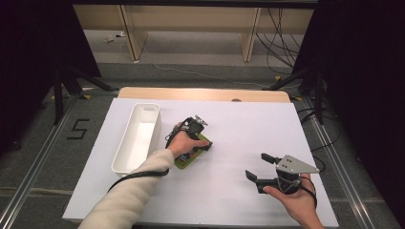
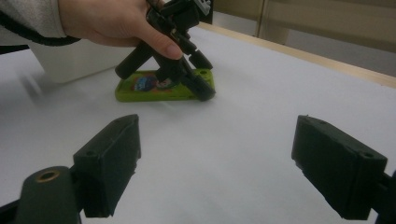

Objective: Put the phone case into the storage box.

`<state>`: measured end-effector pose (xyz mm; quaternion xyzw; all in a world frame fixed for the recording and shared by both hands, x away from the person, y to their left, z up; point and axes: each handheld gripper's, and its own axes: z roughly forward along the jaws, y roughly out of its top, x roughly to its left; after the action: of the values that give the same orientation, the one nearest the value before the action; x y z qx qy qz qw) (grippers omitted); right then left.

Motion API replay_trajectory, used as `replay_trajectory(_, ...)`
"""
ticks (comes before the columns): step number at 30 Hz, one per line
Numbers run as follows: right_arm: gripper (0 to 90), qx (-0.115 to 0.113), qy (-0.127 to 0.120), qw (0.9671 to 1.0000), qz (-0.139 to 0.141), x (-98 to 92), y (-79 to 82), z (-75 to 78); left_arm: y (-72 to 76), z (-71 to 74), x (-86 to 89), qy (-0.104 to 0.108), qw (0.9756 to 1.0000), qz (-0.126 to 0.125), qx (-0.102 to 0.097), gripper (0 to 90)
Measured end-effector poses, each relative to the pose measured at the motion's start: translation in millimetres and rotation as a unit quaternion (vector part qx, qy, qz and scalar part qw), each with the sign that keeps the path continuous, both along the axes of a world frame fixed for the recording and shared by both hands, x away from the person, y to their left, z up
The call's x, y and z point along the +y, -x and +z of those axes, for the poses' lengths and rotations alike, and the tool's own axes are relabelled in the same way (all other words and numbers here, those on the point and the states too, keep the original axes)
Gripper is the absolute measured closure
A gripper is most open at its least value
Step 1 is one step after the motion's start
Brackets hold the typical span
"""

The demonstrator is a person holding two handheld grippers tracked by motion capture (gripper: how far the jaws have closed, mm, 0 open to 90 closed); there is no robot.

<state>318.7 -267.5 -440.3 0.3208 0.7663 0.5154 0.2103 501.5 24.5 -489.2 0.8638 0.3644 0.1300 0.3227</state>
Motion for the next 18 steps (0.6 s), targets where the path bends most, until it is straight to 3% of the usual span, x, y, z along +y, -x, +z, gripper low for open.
replay_trajectory(18, 16.8, 0.0, 0.0, 1.0, 0.0, 0.1, 0.1, 0.1, 0.5, 0.6, -0.2, 0.0, 1.0, 0.0, 0.002, 15.9)
